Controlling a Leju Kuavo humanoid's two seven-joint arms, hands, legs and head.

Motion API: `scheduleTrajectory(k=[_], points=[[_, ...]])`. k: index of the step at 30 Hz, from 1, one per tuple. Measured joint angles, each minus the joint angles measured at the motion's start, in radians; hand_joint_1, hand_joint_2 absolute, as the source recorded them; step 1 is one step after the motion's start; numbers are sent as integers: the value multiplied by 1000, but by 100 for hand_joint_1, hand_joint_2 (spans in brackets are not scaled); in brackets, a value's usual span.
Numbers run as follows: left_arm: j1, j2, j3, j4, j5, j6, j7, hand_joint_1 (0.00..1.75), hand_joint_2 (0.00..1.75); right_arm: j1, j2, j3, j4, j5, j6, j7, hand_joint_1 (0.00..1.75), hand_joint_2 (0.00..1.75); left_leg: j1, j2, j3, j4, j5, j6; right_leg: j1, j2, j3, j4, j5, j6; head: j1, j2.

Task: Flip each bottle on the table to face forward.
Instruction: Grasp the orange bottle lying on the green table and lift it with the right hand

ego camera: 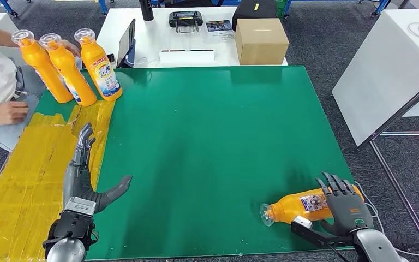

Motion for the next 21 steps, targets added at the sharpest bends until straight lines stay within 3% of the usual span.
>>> scheduleTrajectory(k=[21], points=[[-16, 0, 0, 14, 38, -20, 10, 0, 175, -34, 2, -44, 95, -16, 54, 2, 0, 175, 0, 0, 0, 0, 0, 0, 0, 0, 0, 0, 0, 0, 0, 0]])
